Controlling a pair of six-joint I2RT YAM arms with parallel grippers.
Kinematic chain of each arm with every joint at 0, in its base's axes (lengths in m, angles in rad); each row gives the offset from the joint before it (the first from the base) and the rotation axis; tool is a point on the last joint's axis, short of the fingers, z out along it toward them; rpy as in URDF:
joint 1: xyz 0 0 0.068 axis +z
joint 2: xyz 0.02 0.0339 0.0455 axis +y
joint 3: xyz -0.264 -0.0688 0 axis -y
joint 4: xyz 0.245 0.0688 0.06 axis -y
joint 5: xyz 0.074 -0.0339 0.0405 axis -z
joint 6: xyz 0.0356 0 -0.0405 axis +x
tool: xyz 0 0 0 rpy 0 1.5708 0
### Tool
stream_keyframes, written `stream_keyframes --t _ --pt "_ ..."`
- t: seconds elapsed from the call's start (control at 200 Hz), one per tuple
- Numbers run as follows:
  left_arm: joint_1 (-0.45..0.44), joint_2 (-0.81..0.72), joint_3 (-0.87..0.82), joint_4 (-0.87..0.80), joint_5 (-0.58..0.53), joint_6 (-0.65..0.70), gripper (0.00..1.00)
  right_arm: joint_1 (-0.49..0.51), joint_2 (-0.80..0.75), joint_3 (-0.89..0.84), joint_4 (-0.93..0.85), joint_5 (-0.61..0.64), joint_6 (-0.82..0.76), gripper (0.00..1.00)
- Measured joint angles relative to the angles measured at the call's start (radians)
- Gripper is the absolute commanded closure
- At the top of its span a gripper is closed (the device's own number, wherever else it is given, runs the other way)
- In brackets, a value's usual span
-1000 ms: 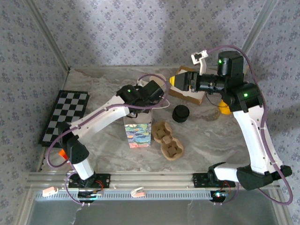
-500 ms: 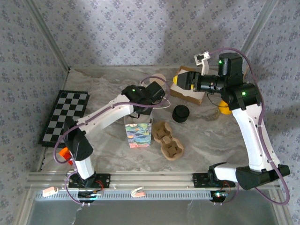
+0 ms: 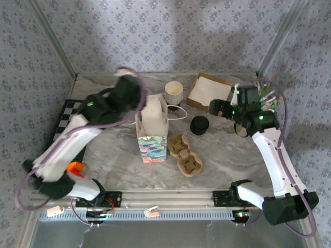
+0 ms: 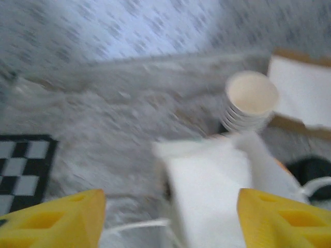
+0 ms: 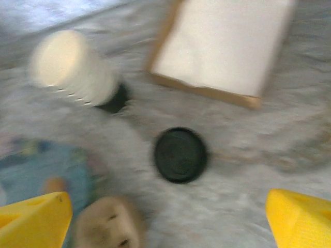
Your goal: Pack the takeout coffee
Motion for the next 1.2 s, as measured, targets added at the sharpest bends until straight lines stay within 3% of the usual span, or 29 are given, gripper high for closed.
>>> stream_keyframes --t 0.13,0.225,0.325,0.4,0.56,0.815,0.885,0.994,1.204 --pt "0.281 -0.313 -0.386 0.142 -0.097 -0.012 0.01 -0.021 -0.014 -0.269 0.138 0.204 -0.019 0.0" --pt "0.486 -0.511 -0.728 0.315 -0.112 0.021 0.0 -0.028 0.015 -0.421 0.279 0.311 -0.055 0.0" --pt "0.666 -0.543 -1.016 0.519 -0.069 0.066 0.0 -0.034 0.067 -0.53 0.465 0.395 -0.118 0.0" --pt "0.737 -0.495 -1.212 0.728 -0.031 0.109 0.0 -0.051 0.121 -0.591 0.629 0.424 -0.17 0.0" --pt "0.767 -0.257 -1.472 1.176 0.105 0.224 0.0 -0.107 0.273 -0.68 0.974 0.407 -0.27 0.0" --pt "0.772 0.014 -1.486 1.724 0.294 0.386 0.0 -0.167 0.405 -0.797 1.477 0.187 -0.365 0.0" --pt "0.772 0.08 -1.486 1.84 0.339 0.414 0.0 -0.184 0.431 -0.824 1.516 0.154 -0.372 0.0" --pt "0.772 0.176 -1.474 1.926 0.371 0.435 0.0 -0.203 0.44 -0.823 1.558 0.108 -0.372 0.0" --pt "0.786 0.212 -1.39 1.901 0.378 0.435 0.0 -0.208 0.44 -0.82 1.6 0.073 -0.372 0.0"
